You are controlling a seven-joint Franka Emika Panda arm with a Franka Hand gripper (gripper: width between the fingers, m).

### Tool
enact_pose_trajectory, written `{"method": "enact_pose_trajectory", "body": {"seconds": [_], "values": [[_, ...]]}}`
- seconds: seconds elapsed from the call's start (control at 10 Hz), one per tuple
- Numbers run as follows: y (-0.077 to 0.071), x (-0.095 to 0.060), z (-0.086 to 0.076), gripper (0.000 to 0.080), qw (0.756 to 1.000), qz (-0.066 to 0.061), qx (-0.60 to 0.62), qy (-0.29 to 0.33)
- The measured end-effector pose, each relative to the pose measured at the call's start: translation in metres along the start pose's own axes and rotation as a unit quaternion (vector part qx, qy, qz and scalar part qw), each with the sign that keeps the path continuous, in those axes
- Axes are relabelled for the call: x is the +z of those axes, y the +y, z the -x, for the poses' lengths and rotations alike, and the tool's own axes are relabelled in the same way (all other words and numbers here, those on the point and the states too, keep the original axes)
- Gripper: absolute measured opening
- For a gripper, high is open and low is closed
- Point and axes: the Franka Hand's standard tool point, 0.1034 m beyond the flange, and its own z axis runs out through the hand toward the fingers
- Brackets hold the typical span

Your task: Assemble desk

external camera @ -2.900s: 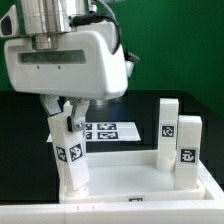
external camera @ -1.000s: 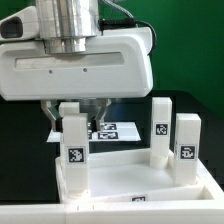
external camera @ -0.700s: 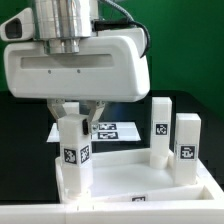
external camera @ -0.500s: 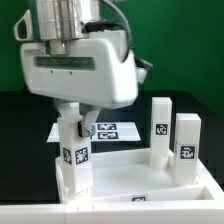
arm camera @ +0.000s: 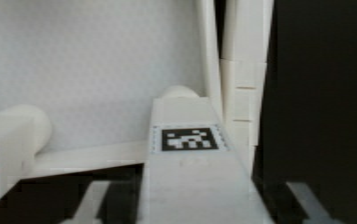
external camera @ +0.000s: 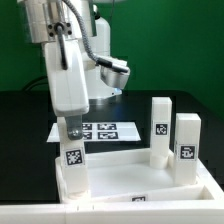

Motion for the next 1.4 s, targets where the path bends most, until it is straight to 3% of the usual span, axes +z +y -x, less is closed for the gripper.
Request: {"method": "enact_pose_trajectory", "body": {"seconds": [0.1, 0.2, 0.4, 0.5, 0.6, 0.7, 0.8, 0.9, 1.0, 1.1, 1.3, 1.4], "values": [[0.0004, 0.001, 0.0054, 0.0402, 0.993, 0.012, -0.118, 0.015], [-0.0005, 0.0007, 0.0066, 0.0402, 0.97, 0.012, -0.242, 0.013], [0.0002, 0.0011, 0.0037, 0.0626, 0.952, 0.012, -0.305, 0.011], [0.0004, 0.0012, 0.0034, 0.0642, 0.937, 0.013, -0.348, 0.011], [0.0005, 0.0012, 0.0029, 0.0642, 0.929, 0.014, -0.371, 0.011], [0.0002, 0.0002, 0.001, 0.0648, 0.901, 0.017, -0.434, 0.013], [-0.0033, -0.0052, -0.0015, 0.0648, 0.838, 0.021, -0.546, 0.016], [-0.0055, -0.0082, -0.0012, 0.0649, 0.798, 0.021, -0.602, 0.015], [-0.0052, -0.0076, -0.001, 0.0619, 0.789, 0.02, -0.614, 0.015], [-0.0047, -0.0064, -0.0012, 0.0619, 0.805, 0.02, -0.592, 0.015], [-0.0045, -0.0061, -0.0017, 0.0348, 0.806, 0.021, -0.591, 0.015], [-0.0046, -0.006, -0.0015, 0.0348, 0.827, 0.019, -0.562, 0.016]]}}
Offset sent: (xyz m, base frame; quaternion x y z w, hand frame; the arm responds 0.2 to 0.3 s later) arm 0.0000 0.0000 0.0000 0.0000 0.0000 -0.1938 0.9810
